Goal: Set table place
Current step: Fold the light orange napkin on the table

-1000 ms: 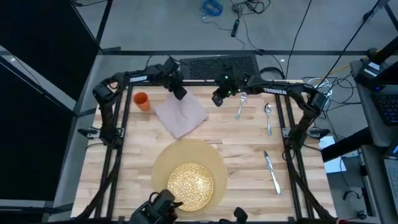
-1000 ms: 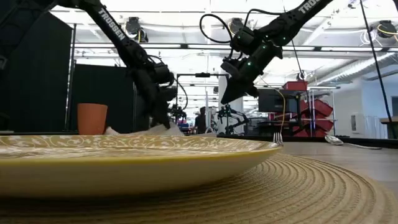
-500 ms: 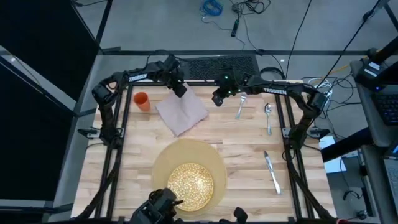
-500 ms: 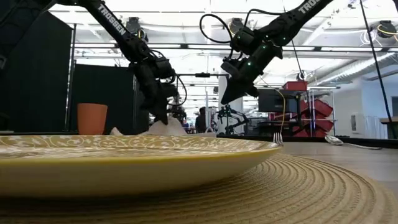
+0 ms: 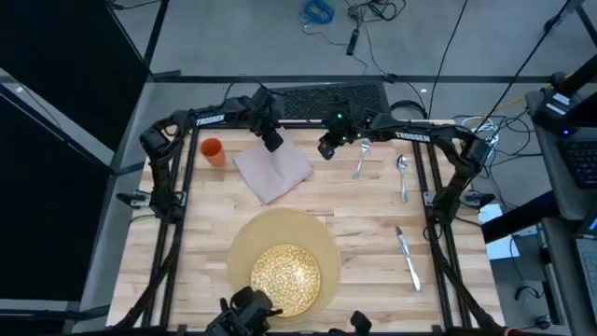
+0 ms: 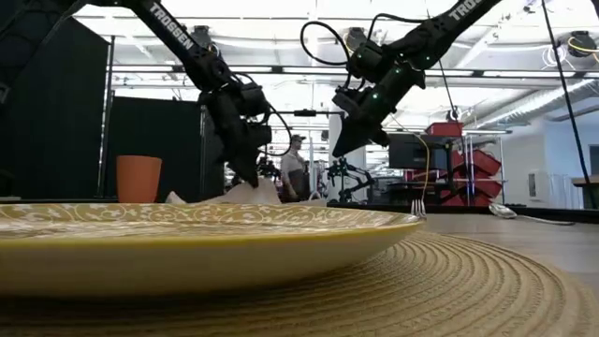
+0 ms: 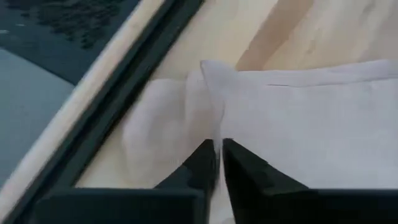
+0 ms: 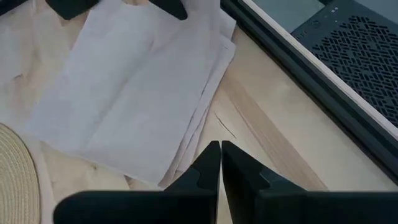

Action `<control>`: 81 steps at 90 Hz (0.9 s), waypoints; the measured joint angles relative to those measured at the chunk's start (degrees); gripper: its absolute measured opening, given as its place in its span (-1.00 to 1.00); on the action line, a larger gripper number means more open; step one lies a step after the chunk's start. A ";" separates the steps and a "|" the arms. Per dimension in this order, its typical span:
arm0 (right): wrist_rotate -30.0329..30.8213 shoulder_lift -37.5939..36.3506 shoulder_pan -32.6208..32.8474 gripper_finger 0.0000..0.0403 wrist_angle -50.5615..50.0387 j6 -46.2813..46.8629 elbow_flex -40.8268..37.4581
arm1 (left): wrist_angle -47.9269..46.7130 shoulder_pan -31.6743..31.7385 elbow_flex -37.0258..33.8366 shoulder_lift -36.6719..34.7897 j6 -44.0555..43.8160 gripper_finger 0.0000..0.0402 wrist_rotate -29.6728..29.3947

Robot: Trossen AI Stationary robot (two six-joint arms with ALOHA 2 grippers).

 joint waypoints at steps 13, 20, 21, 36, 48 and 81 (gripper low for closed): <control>0.02 0.00 0.01 -1.00 -0.40 0.00 0.00 | -0.01 0.07 -0.02 0.00 -0.49 -0.50 -2.17; 0.00 0.00 0.00 -1.00 -0.40 -0.20 0.00 | -0.03 -0.05 -0.04 0.00 -2.94 -0.37 -5.08; 0.00 0.00 0.00 -1.00 -0.40 -0.23 0.00 | -0.05 -0.05 -0.04 0.00 -3.03 -0.35 -5.65; 0.03 0.00 0.01 -1.00 -0.38 -0.42 0.00 | -0.90 -0.05 -0.04 -0.01 -2.31 -0.23 -13.20; 0.35 0.00 -0.02 -1.00 -0.17 -0.83 0.00 | -2.22 -0.16 -0.09 -2.31 1.44 -0.22 -13.02; 0.31 0.00 5.19 -1.00 -0.01 -4.30 0.00 | -13.53 -3.33 -0.08 -9.62 1.88 -0.22 -1.04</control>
